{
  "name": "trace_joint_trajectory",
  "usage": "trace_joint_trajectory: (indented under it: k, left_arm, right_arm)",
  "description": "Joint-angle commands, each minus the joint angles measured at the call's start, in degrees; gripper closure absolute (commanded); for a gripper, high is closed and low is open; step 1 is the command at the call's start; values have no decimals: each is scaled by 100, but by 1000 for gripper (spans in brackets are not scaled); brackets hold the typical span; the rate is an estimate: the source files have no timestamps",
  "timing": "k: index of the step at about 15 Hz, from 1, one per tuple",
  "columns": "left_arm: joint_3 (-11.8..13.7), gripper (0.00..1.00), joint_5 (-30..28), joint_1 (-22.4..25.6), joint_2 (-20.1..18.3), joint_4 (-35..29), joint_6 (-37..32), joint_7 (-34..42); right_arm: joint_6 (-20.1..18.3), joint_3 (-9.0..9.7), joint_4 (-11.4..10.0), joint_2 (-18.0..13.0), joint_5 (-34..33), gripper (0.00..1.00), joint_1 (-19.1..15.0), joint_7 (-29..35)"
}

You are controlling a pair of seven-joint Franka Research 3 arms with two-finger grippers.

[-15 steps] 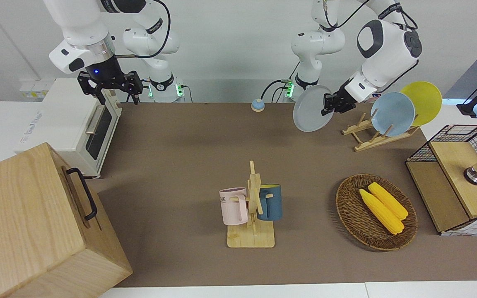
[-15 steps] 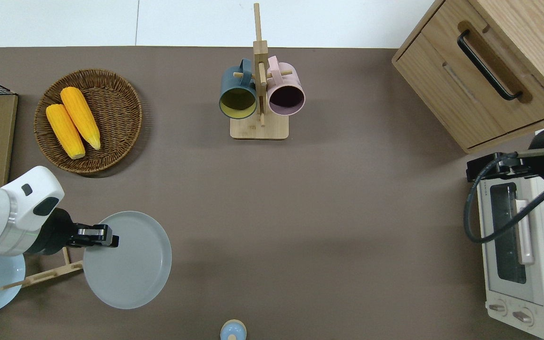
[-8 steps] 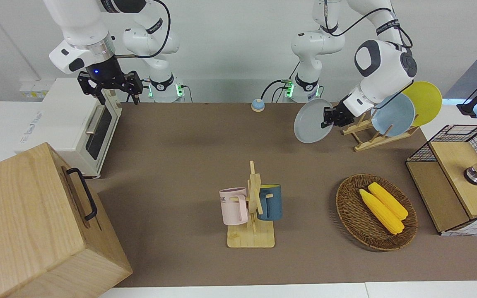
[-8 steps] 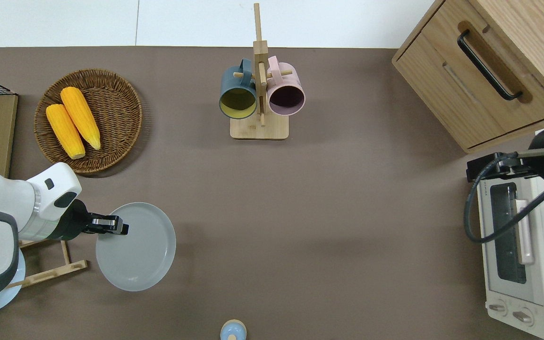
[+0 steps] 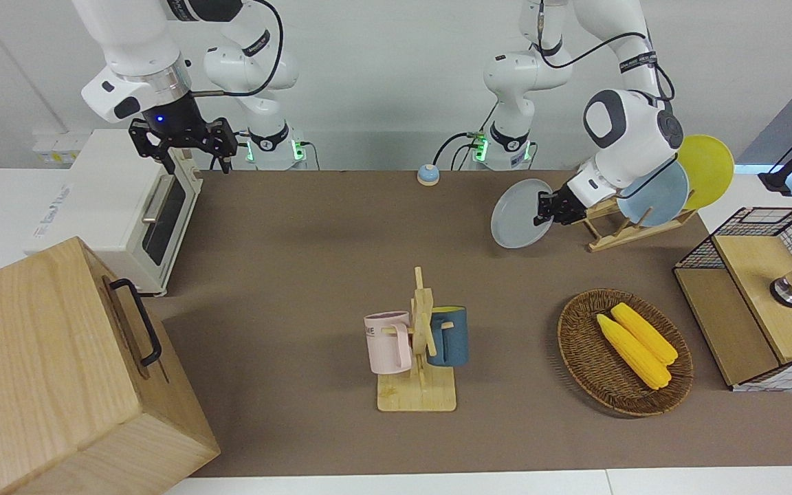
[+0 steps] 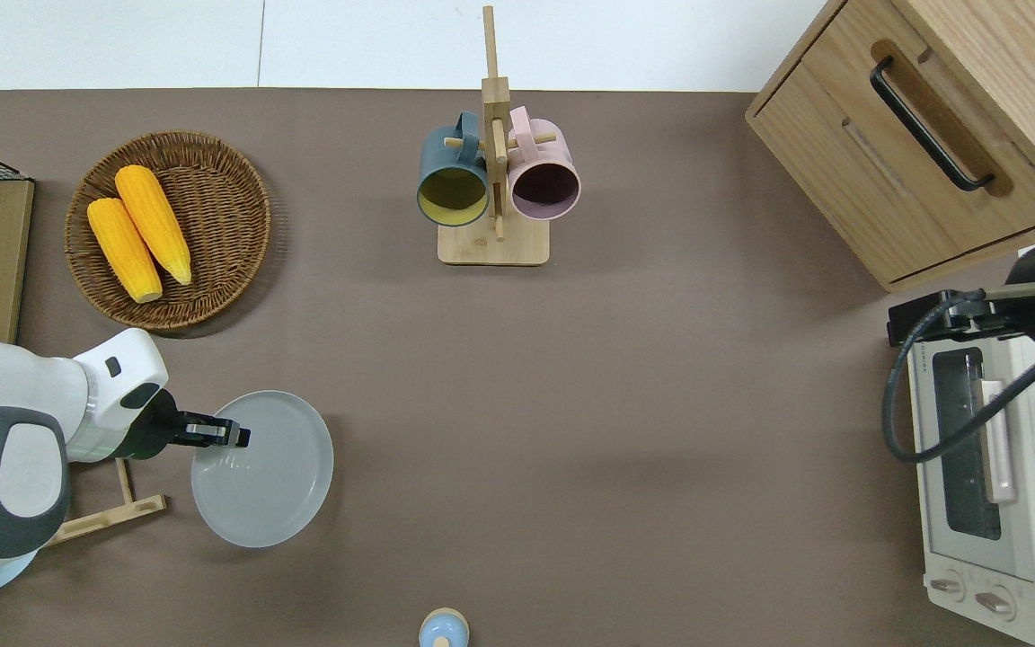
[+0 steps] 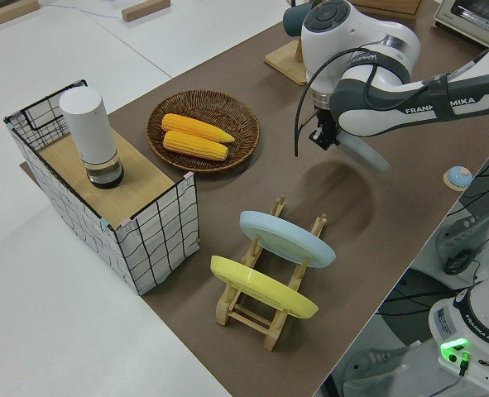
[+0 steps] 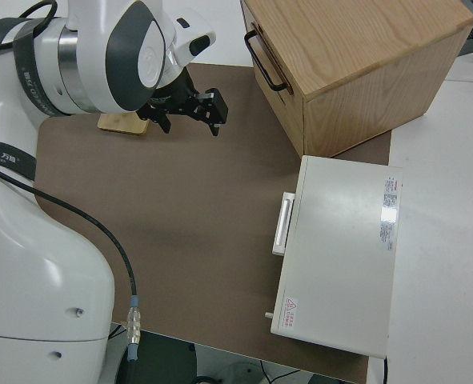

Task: Pick gray plate from low plate rack and place it on table with left arm
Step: 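Lower the gray plate flat onto the table beside the rack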

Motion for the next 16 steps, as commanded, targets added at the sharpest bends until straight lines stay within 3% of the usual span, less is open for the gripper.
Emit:
trace_joint_trajectory:
  k: [1,7,9,11,16]
  left_arm:
    - [-6,1000,-242,29,69,-332,482,368]
    - [-15,1000,-330,11,218,-482,808,667]
    - [-15,541,-321,-6,210,-483,808,685]
    - [-15,3,-269,-24,192,-474,826,685]
    - [-15,2,-137,-33,25,-404,852,650]
  right_arm:
    - [-5,-34,37,2,15,17,42,22]
    - [-5,-34,37,2,15,17,42,22]
    - [-5,-34,37,2,15,17,42,22]
    - [-5,-34,37,2,15,17,42,22]
    - [-5,-34,37,2,15,17,42,22]
